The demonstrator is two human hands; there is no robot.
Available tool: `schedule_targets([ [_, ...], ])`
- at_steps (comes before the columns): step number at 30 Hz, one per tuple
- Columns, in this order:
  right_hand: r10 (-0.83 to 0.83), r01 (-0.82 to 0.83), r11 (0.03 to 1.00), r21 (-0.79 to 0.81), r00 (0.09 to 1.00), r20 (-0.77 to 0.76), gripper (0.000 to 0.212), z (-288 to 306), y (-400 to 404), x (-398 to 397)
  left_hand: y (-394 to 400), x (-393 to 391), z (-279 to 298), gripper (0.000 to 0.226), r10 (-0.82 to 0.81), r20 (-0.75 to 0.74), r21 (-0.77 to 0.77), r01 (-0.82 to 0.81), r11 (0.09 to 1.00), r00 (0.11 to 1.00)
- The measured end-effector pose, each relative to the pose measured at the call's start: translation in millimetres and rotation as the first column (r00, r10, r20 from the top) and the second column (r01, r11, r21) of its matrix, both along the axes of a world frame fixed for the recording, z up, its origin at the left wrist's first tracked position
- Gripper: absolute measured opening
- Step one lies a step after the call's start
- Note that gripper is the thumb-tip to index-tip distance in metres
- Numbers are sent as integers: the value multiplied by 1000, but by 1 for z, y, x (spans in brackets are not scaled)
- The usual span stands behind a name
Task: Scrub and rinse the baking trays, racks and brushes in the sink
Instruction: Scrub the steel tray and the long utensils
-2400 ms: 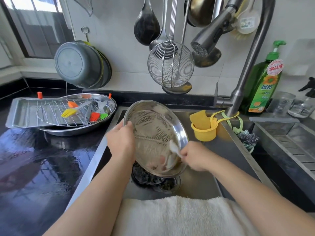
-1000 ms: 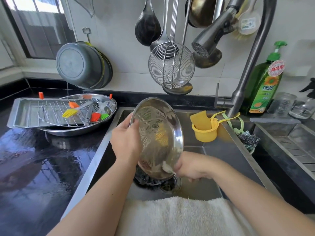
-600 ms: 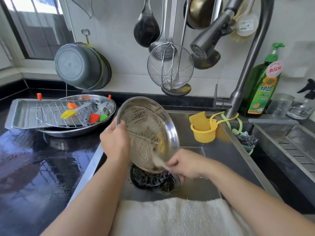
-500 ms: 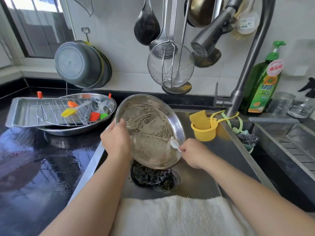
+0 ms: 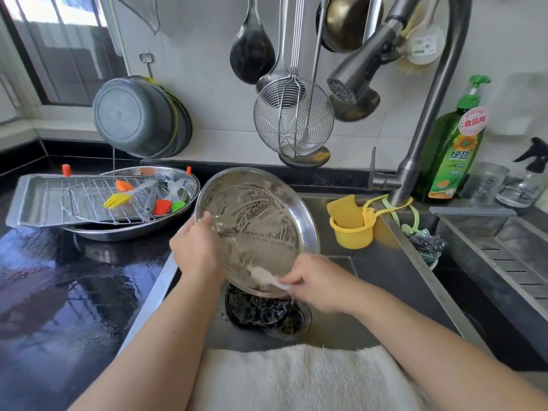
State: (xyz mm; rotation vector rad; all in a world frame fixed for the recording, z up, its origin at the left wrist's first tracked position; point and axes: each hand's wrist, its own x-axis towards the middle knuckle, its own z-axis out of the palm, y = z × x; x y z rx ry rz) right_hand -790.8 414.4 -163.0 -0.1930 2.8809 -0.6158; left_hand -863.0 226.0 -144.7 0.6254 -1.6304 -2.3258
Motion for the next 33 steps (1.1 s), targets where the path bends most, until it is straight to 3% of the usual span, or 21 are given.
schedule_targets([
  [3,-218,258,943,210,956,-196,28,6,22,-16,2,0,1,26,-35,-37,15,36,999,999],
  [5,-201,229,936,267,971,-130,26,3,22,-15,6,4,2,23,-80,-64,-28,78,997,995],
  [8,-16,5,995,103,994,112,20,-4,7,1,6,5,1,14,-90,-33,-51,88,995,995],
  [10,-79,77,995,61,996,35,22,-3,13,-5,2,0,2,11,-67,22,-16,68,998,997],
  [12,-230,256,954,158,959,-166,28,3,23,-18,0,-3,1,22,-72,58,-45,75,996,996],
  [14,-242,280,941,190,949,-201,33,4,22,-20,2,-4,-2,25,-123,68,-63,127,990,990],
  [18,129,-131,991,-26,989,-68,27,4,-14,9,9,0,-6,18,-260,91,-65,266,962,961],
  [20,42,-53,997,-63,985,-168,26,5,-11,-2,13,5,-2,16,-343,83,-17,346,938,936],
  [22,-203,202,979,-37,930,-307,27,8,1,-22,20,10,-1,18,-441,64,-18,443,896,895],
  [24,-303,315,949,-15,899,-314,30,8,5,-28,25,15,-3,25,-536,43,-50,537,842,843],
  [29,64,-67,998,-19,991,-114,66,7,-15,-3,20,7,-13,31,-578,0,-63,577,815,816],
  [31,11,-11,1000,5,990,-138,59,7,-6,-13,16,4,-16,30,-570,-10,-56,569,821,822],
  [33,-140,156,986,62,968,-206,38,10,8,-23,16,5,-15,30,-568,-17,-55,566,822,823],
])
